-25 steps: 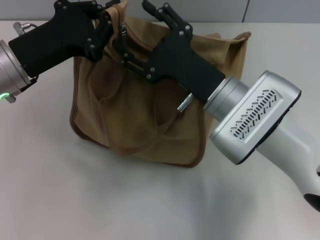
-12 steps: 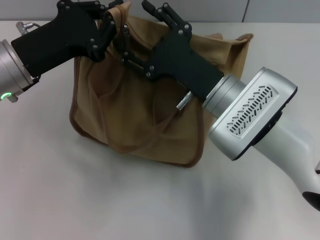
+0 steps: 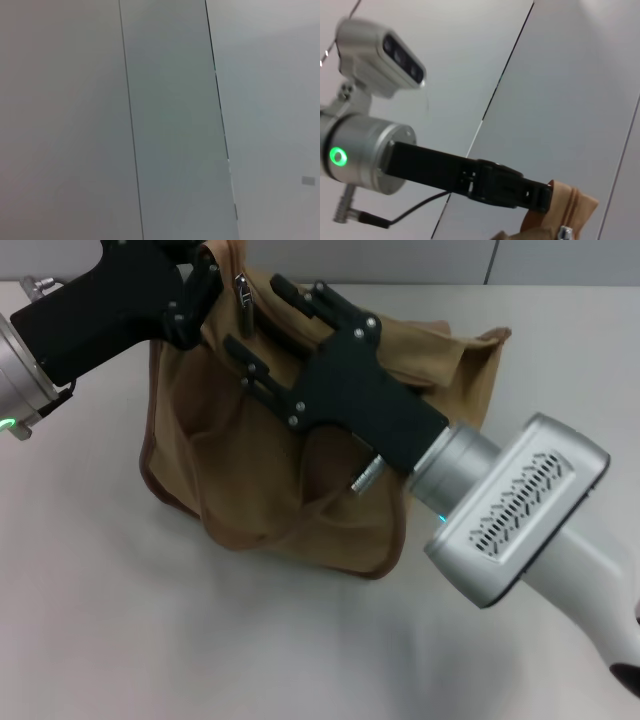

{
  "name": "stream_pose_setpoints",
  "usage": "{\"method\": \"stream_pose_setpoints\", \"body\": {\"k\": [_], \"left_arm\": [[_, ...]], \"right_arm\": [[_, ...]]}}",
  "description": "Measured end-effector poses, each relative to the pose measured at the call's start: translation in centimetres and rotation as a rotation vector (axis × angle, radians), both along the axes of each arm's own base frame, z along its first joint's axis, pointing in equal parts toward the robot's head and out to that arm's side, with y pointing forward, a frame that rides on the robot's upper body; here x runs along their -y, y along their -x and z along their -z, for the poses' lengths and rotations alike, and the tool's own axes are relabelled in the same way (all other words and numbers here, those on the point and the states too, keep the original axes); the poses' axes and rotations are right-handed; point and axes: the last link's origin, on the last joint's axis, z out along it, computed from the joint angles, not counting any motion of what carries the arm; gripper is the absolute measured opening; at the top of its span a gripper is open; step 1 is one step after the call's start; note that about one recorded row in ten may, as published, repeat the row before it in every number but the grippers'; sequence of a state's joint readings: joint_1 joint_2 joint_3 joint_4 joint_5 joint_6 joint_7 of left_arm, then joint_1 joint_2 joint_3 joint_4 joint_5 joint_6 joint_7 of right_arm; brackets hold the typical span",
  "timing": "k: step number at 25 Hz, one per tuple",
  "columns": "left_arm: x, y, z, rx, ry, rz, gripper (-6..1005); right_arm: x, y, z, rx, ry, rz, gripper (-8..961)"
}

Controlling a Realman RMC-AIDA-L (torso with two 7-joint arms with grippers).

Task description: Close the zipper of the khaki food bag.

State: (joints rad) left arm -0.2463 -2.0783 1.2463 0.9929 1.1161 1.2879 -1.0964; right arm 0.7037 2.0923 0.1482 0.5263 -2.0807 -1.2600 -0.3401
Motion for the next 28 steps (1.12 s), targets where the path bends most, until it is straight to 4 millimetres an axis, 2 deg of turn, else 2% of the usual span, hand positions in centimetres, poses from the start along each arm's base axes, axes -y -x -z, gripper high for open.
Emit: {"method": "stream_pose_setpoints", "body": {"k": [1, 5, 9, 11, 12, 15, 16, 17, 21, 22, 28], "left_arm": [[0.0, 0.0, 0.0, 0.001, -0.001, 0.000, 70], [0.0, 0.0, 0.0, 0.002, -0.001, -0.002, 72], [0.0, 0.1, 0.0, 0.002, -0.001, -0.004, 74], [0.0, 0.1, 0.0, 0.003, -0.001, -0.005, 75], [0.0, 0.1, 0.0, 0.003, -0.001, -0.007, 76], [-0.1, 0.2, 0.1, 0.004, 0.002, -0.011, 77], [-0.1, 0.2, 0.1, 0.006, 0.004, -0.014, 78], [-0.1, 0.2, 0.1, 0.006, 0.004, -0.014, 79], [0.0, 0.2, 0.1, 0.006, 0.008, -0.012, 81], [0.1, 0.2, 0.2, 0.005, 0.011, -0.011, 81], [0.1, -0.1, 0.5, 0.008, 0.023, -0.001, 85]], "right_arm": [[0.4, -0.1, -0.1, -0.023, 0.006, 0.011, 655], [0.6, -0.3, -0.2, -0.065, 0.039, 0.045, 655], [0.8, -0.7, -0.7, -0.157, 0.155, 0.064, 654], [0.9, -1.3, -2.2, -0.252, 0.251, 0.036, 654], [0.9, -1.3, -2.2, -0.252, 0.251, 0.036, 654], [0.7, -2.3, -4.4, -0.346, 0.370, -0.002, 654], [0.4, -2.9, -5.9, -0.387, 0.446, -0.023, 654], [0.4, -2.9, -5.9, -0.387, 0.446, -0.023, 654], [-1.1, -3.8, -8.6, -0.419, 0.627, -0.017, 655], [-1.1, -3.8, -8.6, -0.419, 0.627, -0.017, 655], [-2.8, -2.9, -9.1, -0.349, 0.886, 0.065, 655]]}}
